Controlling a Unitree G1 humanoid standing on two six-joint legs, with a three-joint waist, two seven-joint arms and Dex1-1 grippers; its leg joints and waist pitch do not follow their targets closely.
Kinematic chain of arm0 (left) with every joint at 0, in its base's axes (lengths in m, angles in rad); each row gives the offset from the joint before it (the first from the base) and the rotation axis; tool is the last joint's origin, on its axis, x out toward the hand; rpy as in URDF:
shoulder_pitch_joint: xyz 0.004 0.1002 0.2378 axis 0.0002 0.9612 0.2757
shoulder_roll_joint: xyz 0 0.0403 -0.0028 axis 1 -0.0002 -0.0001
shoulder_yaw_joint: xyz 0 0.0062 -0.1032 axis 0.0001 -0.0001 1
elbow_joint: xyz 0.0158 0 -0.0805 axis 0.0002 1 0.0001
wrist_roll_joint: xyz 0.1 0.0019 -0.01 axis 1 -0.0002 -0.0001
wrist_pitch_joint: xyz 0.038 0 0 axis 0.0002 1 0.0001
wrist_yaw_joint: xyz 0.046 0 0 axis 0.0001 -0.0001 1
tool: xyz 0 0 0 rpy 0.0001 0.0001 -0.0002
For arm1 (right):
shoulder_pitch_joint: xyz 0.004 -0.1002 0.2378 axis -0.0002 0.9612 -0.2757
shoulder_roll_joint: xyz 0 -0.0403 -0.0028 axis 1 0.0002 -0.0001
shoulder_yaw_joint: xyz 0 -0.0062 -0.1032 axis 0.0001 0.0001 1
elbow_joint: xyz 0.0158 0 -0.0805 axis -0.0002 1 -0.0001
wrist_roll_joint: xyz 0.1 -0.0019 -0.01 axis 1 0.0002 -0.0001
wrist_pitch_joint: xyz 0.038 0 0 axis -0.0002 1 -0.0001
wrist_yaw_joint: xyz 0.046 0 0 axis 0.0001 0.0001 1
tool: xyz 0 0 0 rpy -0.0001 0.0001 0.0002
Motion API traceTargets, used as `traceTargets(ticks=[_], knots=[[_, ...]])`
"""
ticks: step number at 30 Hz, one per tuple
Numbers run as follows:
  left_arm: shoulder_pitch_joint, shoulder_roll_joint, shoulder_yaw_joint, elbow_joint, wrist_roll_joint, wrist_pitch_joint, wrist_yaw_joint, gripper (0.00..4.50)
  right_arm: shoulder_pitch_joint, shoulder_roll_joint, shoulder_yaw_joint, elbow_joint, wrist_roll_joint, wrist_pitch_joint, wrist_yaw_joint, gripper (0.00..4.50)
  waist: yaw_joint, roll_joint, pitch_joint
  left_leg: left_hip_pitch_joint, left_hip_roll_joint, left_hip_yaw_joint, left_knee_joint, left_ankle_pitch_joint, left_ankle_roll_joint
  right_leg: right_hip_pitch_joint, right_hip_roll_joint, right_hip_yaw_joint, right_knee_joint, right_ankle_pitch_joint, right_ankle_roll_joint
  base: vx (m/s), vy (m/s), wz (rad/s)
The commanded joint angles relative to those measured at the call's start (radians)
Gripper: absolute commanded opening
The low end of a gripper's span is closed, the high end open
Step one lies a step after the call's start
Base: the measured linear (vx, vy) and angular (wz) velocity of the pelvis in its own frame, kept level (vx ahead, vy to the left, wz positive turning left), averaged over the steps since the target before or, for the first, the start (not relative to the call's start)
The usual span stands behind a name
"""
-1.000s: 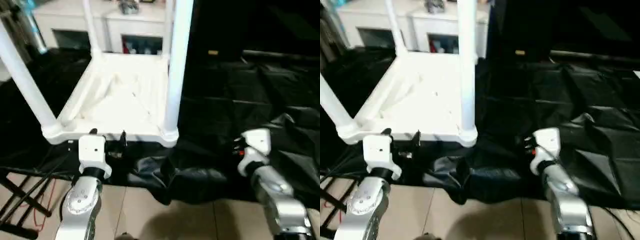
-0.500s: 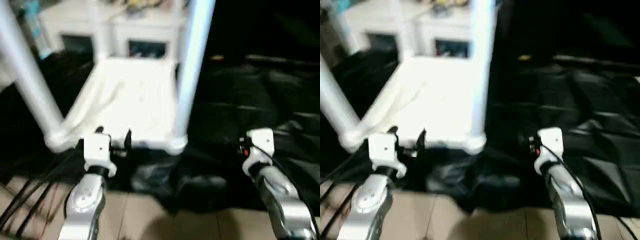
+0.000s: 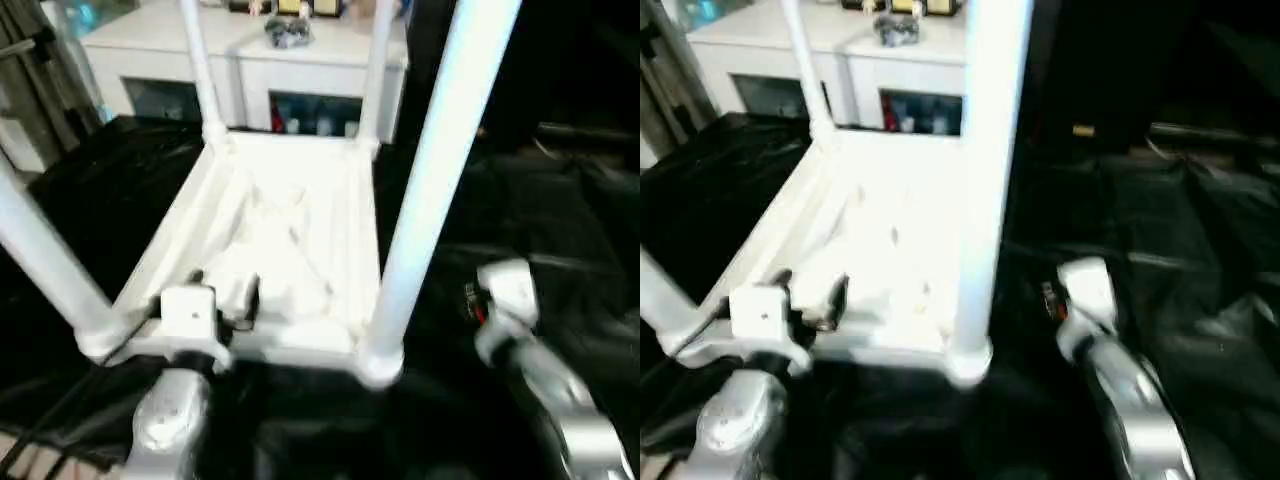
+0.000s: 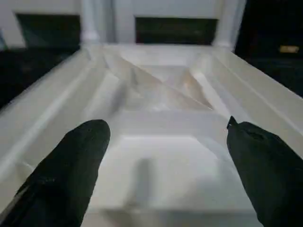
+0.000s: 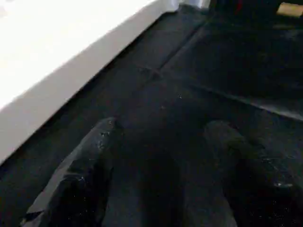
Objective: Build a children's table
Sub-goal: Move to table
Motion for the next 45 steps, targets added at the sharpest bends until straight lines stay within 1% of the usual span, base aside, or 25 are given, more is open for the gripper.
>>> traceTargets(ticks=[1, 2, 3, 5, 9, 16, 17, 20, 21, 22, 23, 24, 26, 27, 29, 30, 31, 32, 33, 34, 38, 39, 40, 41, 45], knots=[[0.007, 0.031, 0.032, -0.026, -0.026, -0.004, -0.026, 4.46, 0.001, 0.022, 0.027, -0.049, 0.008, 0.010, 0.008, 3.19, 0.026, -0.025, -0.051, -0.055, 0.082, -0.042, -0.035, 0.221, 0.026, 0.122, -0.147, 0.103, -0.083, 0.359, -0.090, 0.138, -0.051, 0.07], [0.009, 0.035, 0.036, -0.026, -0.034, -0.008, -0.035, 4.46, 0.007, 0.024, 0.031, -0.051, 0.014, 0.009, 0.015, 3.19, 0.028, -0.021, -0.049, -0.048, 0.082, -0.034, -0.045, 0.254, 0.008, 0.106, -0.110, 0.081, -0.077, 0.476, -0.107, 0.088, -0.032, 0.10], [0.013, 0.042, 0.052, -0.025, -0.062, 0.000, -0.059, 4.46, 0.019, 0.027, 0.044, -0.049, 0.020, 0.005, 0.029, 3.19, 0.020, 0.006, -0.034, -0.027, 0.106, -0.022, -0.079, 0.148, -0.003, 0.071, -0.057, 0.037, -0.087, 0.356, -0.168, 0.022, -0.008, 0.22], [0.011, 0.051, 0.069, -0.020, -0.084, 0.001, -0.081, 4.46, 0.022, 0.028, 0.059, -0.035, 0.019, -0.003, 0.030, 3.19, 0.019, 0.040, -0.038, -0.011, 0.146, -0.032, -0.100, 0.024, 0.002, 0.061, -0.056, 0.021, -0.088, 0.087, -0.246, 0.013, -0.001, 0.21], [-0.037, 0.050, 0.113, 0.001, -0.131, 0.019, -0.075, 4.46, 0.008, 0.035, 0.059, -0.004, 0.009, -0.007, 0.020, 3.19, 0.011, 0.032, -0.020, -0.001, 0.163, 0.001, -0.127, -0.240, -0.035, 0.055, -0.071, 0.014, -0.126, -0.225, -0.247, -0.008, 0.016, 0.15], [-0.072, 0.042, 0.090, 0.019, -0.105, 0.002, -0.066, 4.46, 0.031, 0.051, 0.052, -0.078, 0.024, 0.036, -0.001, 3.19, -0.001, 0.019, -0.016, -0.016, 0.154, 0.006, -0.138, -0.263, -0.072, 0.063, -0.094, 0.023, -0.148, -0.436, -0.127, -0.007, 0.002, 0.02], [-0.059, 0.037, 0.082, 0.008, -0.100, 0.001, -0.064, 4.46, 0.047, 0.053, 0.052, -0.095, 0.030, 0.041, 0.000, 3.19, -0.004, 0.004, -0.027, 0.037, 0.131, 0.072, -0.078, -0.249, -0.121, 0.012, -0.053, 0.074, -0.182, -0.534, -0.083, 0.000, 0.000, 0.00], [-0.022, 0.019, 0.061, -0.022, -0.070, -0.009, -0.037, 4.46, 0.081, 0.051, 0.049, -0.125, 0.032, 0.044, -0.004, 3.19, 0.046, -0.012, -0.033, -0.008, 0.112, 0.058, -0.024, -0.152, -0.045, 0.070, -0.104, 0.214, -0.206, -0.562, -0.111, 0.053, 0.026, -0.40], [-0.012, 0.016, 0.052, -0.030, -0.061, -0.015, -0.032, 4.46, 0.089, 0.049, 0.046, -0.132, 0.032, 0.045, -0.006, 3.19, 0.061, -0.004, -0.027, -0.017, 0.112, 0.029, -0.025, -0.110, -0.042, 0.065, -0.057, 0.263, -0.206, -0.525, -0.125, 0.030, 0.083, -0.49], [-0.002, 0.017, 0.039, -0.039, -0.048, -0.018, -0.028, 4.46, 0.094, 0.045, 0.042, -0.137, 0.031, 0.048, -0.008, 3.19, 0.053, 0.005, -0.027, -0.007, 0.117, 0.026, -0.055, -0.096, -0.050, 0.046, -0.008, 0.240, -0.191, -0.473, -0.110, 0.030, 0.083, -0.49], [0.003, 0.019, 0.031, -0.043, -0.041, -0.020, -0.027, 4.46, 0.097, 0.043, 0.039, -0.140, 0.030, 0.050, -0.009, 3.19, 0.032, 0.019, -0.031, 0.047, 0.151, 0.040, -0.107, -0.102, -0.089, -0.026, 0.077, 0.145, -0.147, -0.338, -0.060, -0.006, 0.096, -0.45], [0.016, 0.013, 0.020, -0.046, -0.030, -0.022, -0.014, 4.46, 0.094, 0.028, 0.027, -0.135, 0.025, 0.054, -0.007, 3.19, 0.015, 0.017, -0.035, 0.019, 0.181, -0.002, -0.153, -0.154, -0.050, 0.004, 0.045, 0.065, -0.080, -0.176, -0.079, -0.016, 0.112, -0.29], [0.024, 0.006, 0.019, -0.047, -0.027, -0.019, -0.009, 4.46, 0.087, 0.019, 0.019, -0.128, 0.023, 0.061, -0.005, 3.19, -0.002, 0.043, -0.041, 0.023, 0.237, -0.031, -0.168, 0.067, -0.097, 0.011, 0.019, 0.008, -0.059, 0.004, -0.097, -0.004, 0.105, -0.15], [0.034, 0.004, 0.016, -0.053, -0.024, -0.021, -0.008, 4.46, 0.079, 0.012, 0.007, -0.123, 0.024, 0.066, -0.007, 3.19, -0.025, 0.037, -0.039, 0.020, 0.307, -0.065, -0.198, 0.157, -0.071, 0.010, 0.000, -0.027, -0.026, -0.041, -0.089, 0.000, 0.000, 0.00], [0.051, -0.002, 0.009, -0.063, -0.019, -0.012, -0.003, 4.46, 0.072, 0.001, -0.009, -0.120, 0.034, 0.073, -0.007, 3.19, -0.029, 0.041, -0.042, 0.021, 0.334, -0.075, -0.197, 0.269, 0.013, -0.008, -0.016, -0.047, 0.000, -0.082, -0.079, 0.024, -0.030, 0.04], [0.063, -0.004, -0.004, -0.067, 0.001, -0.001, 0.008, 4.46, 0.068, -0.012, -0.019, -0.118, 0.042, 0.075, 0.002, 3.19, -0.031, 0.019, -0.061, 0.036, 0.292, -0.064, -0.128, 0.431, 0.259, -0.005, -0.057, -0.038, -0.017, -0.040, -0.146, 0.038, -0.124, -0.01], [0.071, -0.004, -0.008, -0.073, 0.010, 0.003, 0.015, 4.46, 0.065, -0.021, -0.022, -0.117, 0.046, 0.079, 0.011, 3.19, -0.031, 0.000, -0.071, 0.033, 0.250, -0.041, -0.089, 0.442, 0.318, 0.007, -0.075, -0.028, -0.044, 0.036, -0.195, 0.038, -0.124, -0.01], [0.076, -0.005, -0.010, -0.079, 0.014, 0.004, 0.019, 4.46, 0.062, -0.028, -0.025, -0.116, 0.048, 0.081, 0.018, 3.19, -0.019, -0.031, -0.070, -0.062, 0.090, 0.037, -0.015, 0.348, 0.343, 0.088, -0.098, 0.002, -0.097, 0.228, -0.333, 0.001, -0.147, -0.06], [0.081, -0.007, -0.014, -0.084, 0.018, 0.003, 0.025, 4.46, 0.060, -0.035, -0.028, -0.115, 0.050, 0.083, 0.026, 3.19, 0.018, -0.052, -0.058, -0.071, 0.094, 0.030, 0.004, 0.139, 0.186, 0.107, -0.171, 0.044, -0.143, 0.173, -0.322, -0.033, -0.140, 0.03], [0.085, -0.003, -0.021, -0.093, 0.016, 0.003, 0.017, 4.46, 0.061, -0.044, -0.029, -0.117, 0.055, 0.089, 0.039, 3.19, 0.016, -0.058, -0.045, -0.070, 0.090, 0.030, -0.037, 0.122, 0.066, 0.104, -0.117, 0.006, -0.137, 0.049, -0.210, -0.033, -0.140, 0.03], [0.083, 0.023, -0.059, -0.116, -0.104, 0.040, -0.110, 4.46, 0.070, -0.076, -0.043, -0.139, 0.076, 0.107, 0.074, 3.19, 0.016, -0.010, -0.035, -0.041, 0.150, 0.017, -0.115, -0.026, 0.004, 0.084, -0.069, -0.015, -0.146, -0.297, -0.064, -0.054, -0.110, 0.05], [0.076, 0.039, -0.065, -0.125, -0.139, 0.045, -0.156, 4.46, 0.073, -0.085, -0.040, -0.146, 0.078, 0.109, 0.086, 3.19, 0.015, -0.019, -0.030, -0.029, 0.163, 0.022, -0.123, -0.087, -0.006, 0.072, -0.065, -0.017, -0.157, -0.352, -0.062, -0.067, -0.035, 0.06], [0.055, 0.074, -0.069, -0.133, -0.195, 0.033, -0.249, 4.48, 0.077, -0.105, -0.021, -0.159, 0.079, 0.108, 0.117, 3.36, 0.022, 0.052, -0.028, -0.017, 0.167, 0.014, -0.129, -0.122, -0.028, 0.061, -0.067, -0.014, -0.152, -0.371, -0.079, -0.067, -0.035, 0.06], [0.042, 0.093, -0.071, -0.135, -0.225, 0.039, -0.299, 4.48, 0.078, -0.118, -0.011, -0.163, 0.077, 0.102, 0.134, 3.36, 0.010, 0.010, -0.032, -0.014, 0.169, 0.029, -0.123, -0.132, -0.027, 0.064, -0.063, -0.015, -0.170, -0.362, -0.078, -0.058, -0.001, 0.14], [-0.059, 0.200, -0.109, -0.111, -0.302, 0.092, -0.530, 4.50, 0.075, -0.163, -0.008, -0.174, 0.122, 0.104, 0.228, 3.73, 0.015, 0.026, -0.025, -0.011, 0.180, 0.030, -0.141, -0.164, -0.049, 0.068, -0.073, -0.012, -0.147, -0.354, -0.140, 0.000, 0.000, 0.00]])
